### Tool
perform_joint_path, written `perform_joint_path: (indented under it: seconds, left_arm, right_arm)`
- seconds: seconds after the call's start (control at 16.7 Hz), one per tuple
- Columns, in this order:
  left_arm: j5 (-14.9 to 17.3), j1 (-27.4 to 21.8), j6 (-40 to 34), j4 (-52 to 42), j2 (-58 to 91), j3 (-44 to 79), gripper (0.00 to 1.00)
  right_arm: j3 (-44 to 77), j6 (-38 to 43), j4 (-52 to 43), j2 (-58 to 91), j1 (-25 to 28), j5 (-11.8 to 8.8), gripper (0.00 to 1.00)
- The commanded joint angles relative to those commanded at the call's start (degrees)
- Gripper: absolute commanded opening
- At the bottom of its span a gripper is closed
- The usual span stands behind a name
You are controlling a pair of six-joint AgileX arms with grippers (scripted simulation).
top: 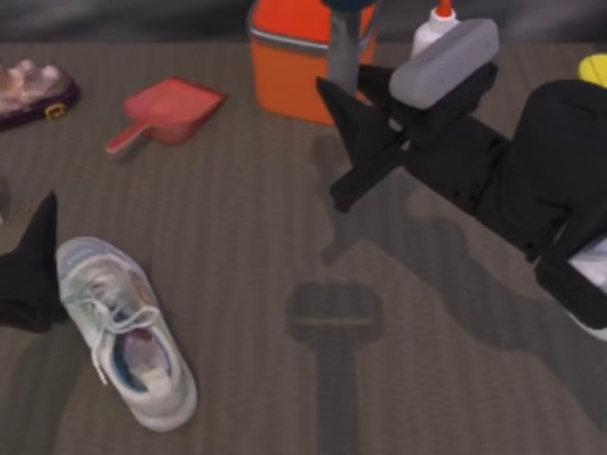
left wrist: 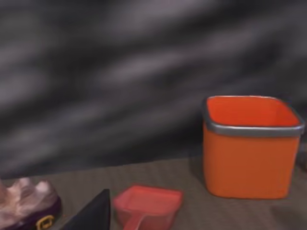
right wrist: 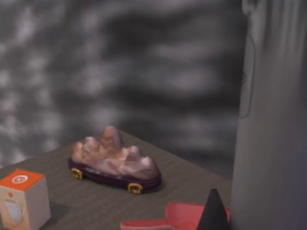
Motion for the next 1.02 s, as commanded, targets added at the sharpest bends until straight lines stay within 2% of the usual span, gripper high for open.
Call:
perform_joint_path:
  seconds: [0.36, 0.6, 0.78, 1.02]
  left_arm:
    - [11.75, -8.98, 0.26, 9.66, 28.17, 14.51, 1.00]
    - [18.22, -13.93, 0.34, 15.22, 42.03, 22.72, 1.00]
    - [21.26, -16.25, 0.50, 18.08, 48.51, 26.83, 1.00]
    - [22.04, -16.85, 0.57, 18.86, 50.02, 27.92, 1.00]
  right_arm:
    - [0.00, 0.00, 0.00, 0.00, 0.00, 0.00, 0.00]
    - [0.00, 0.00, 0.00, 0.00, 0.00, 0.00, 0.00]
    - [0.00, 0.00, 0.00, 0.00, 0.00, 0.00, 0.00]
    - [0.00, 0.00, 0.00, 0.00, 0.00, 0.00, 0.00]
